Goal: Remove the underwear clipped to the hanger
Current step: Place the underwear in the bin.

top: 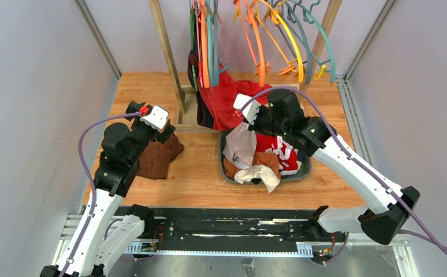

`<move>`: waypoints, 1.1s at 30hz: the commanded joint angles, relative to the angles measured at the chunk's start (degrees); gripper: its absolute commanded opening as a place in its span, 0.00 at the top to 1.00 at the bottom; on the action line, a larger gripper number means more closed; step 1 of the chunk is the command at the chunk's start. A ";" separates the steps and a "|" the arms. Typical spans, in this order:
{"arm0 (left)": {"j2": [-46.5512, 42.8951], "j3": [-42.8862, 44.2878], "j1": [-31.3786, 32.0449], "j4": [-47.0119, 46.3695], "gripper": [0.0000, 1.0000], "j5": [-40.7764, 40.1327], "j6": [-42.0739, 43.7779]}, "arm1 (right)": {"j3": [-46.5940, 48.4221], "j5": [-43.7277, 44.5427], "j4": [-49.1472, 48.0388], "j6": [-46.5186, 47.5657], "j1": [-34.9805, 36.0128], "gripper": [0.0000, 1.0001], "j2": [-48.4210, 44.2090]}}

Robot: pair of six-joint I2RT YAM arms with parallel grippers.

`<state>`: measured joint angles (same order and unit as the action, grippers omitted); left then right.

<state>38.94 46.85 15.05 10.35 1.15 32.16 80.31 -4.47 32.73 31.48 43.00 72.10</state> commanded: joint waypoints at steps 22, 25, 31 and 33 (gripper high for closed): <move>-0.88 -0.95 -0.46 -2.35 0.02 -0.43 0.62 | -15.68 -12.83 -8.67 -4.95 -0.91 0.96 19.57; -1.07 -1.05 -0.46 -2.44 0.02 -0.39 0.71 | -15.33 -13.69 -7.05 -5.61 -0.95 0.92 23.38; -1.23 -1.04 -0.46 -2.53 0.02 -0.27 0.79 | -13.59 -12.72 -4.04 -5.73 -0.95 0.81 27.74; -1.23 -1.14 -0.46 -2.52 0.02 -0.35 0.87 | -12.42 -12.32 -2.73 -5.69 -0.91 0.77 27.11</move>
<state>38.44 46.15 15.05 10.17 1.10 32.60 65.60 -16.62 25.82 26.70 42.68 99.81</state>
